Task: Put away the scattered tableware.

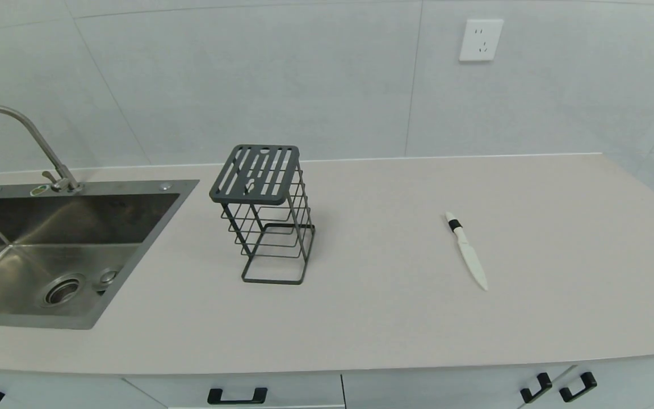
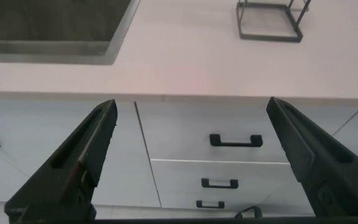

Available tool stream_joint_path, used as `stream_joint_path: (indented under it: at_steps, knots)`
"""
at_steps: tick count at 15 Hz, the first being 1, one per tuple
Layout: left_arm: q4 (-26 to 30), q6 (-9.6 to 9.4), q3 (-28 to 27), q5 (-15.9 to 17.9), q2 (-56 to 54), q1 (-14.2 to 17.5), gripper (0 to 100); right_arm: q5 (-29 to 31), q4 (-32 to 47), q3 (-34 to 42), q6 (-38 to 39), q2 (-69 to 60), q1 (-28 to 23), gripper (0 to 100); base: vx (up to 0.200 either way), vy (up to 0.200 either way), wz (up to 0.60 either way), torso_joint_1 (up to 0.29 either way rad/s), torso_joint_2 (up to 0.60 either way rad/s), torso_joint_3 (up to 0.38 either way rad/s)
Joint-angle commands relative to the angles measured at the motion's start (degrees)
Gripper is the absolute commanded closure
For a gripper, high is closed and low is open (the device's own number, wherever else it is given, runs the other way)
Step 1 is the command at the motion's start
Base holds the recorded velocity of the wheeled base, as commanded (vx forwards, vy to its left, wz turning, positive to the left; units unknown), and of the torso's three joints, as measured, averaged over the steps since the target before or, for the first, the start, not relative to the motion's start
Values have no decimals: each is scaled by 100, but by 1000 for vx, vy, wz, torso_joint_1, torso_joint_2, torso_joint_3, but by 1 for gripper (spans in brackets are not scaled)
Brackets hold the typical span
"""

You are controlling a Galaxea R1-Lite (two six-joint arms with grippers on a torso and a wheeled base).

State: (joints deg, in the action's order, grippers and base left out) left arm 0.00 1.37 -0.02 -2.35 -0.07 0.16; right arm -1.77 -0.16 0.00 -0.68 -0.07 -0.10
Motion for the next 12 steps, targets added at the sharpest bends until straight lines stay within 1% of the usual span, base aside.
stream_joint_path:
  at_steps: [1, 4, 8, 10, 12]
  knots:
    - [-9, 4, 2, -2, 7, 2, 0, -17, -2, 0, -2, 7, 1, 0, 0, 0, 0, 305, -598, -281]
    - [0, 4, 2, -2, 7, 2, 0, 1, -2, 0, 24, 7, 1, 0, 0, 0, 0, 297, -579, -277]
    - [-9, 4, 2, -2, 7, 2, 0, 1, -2, 0, 24, 7, 1, 0, 0, 0, 0, 221, -417, -206]
    - [-9, 4, 2, -2, 7, 2, 0, 1, -2, 0, 16, 7, 1, 0, 0, 0, 0, 122, -229, -110]
    - [-9, 13, 2, -2, 7, 2, 0, 1, -2, 0, 16, 7, 1, 0, 0, 0, 0, 0, 0, 0]
